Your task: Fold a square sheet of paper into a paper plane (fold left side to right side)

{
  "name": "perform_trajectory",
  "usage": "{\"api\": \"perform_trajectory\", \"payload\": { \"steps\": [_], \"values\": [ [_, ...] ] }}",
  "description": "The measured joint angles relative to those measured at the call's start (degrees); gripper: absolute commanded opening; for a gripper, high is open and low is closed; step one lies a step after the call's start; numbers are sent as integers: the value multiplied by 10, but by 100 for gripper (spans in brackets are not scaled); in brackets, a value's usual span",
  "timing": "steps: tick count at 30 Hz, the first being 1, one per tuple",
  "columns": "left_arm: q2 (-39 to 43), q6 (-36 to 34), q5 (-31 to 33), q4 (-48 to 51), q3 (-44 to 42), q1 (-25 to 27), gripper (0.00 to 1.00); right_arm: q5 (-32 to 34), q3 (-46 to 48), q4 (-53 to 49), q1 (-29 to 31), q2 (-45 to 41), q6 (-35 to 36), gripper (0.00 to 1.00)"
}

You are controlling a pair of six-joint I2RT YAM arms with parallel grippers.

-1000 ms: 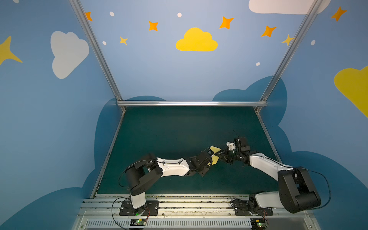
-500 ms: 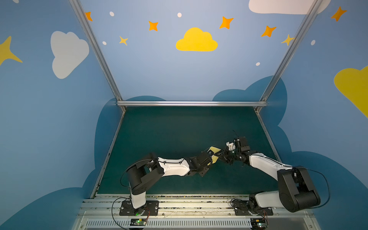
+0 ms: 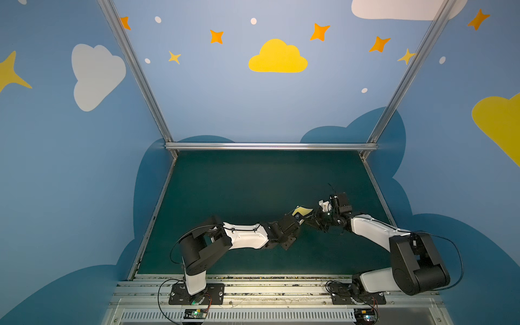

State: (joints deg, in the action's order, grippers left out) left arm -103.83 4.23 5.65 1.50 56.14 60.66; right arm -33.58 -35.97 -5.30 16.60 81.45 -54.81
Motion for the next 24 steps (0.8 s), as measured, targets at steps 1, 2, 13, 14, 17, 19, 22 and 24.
{"api": "perform_trajectory", "payload": {
  "steps": [1, 2, 13, 14, 17, 19, 22, 24],
  "values": [
    [0, 0, 0, 0, 0, 0, 7, 0, -2, 0, 0, 1, 0, 34],
    [0, -1, -1, 0, 0, 0, 6, -1, -4, 0, 0, 2, 1, 40],
    [0, -4, -17, 11, 27, 0, 4, -6, -7, 0, 5, 2, 8, 63],
    [0, -4, -20, 14, 30, 0, 4, -6, -7, 0, 7, 2, 8, 63],
    [0, -4, -27, 21, 37, 0, 4, -5, -7, 0, 14, 3, 8, 62],
    [0, -3, -33, 27, 41, 0, 5, -4, -7, 0, 20, 5, 7, 57],
    [0, -4, -37, 34, 41, 0, 17, -3, -9, 2, 26, 14, 6, 44],
    [0, -5, -39, 39, 41, 1, 26, -2, -10, 3, 29, 19, 5, 39]
  ]
}}
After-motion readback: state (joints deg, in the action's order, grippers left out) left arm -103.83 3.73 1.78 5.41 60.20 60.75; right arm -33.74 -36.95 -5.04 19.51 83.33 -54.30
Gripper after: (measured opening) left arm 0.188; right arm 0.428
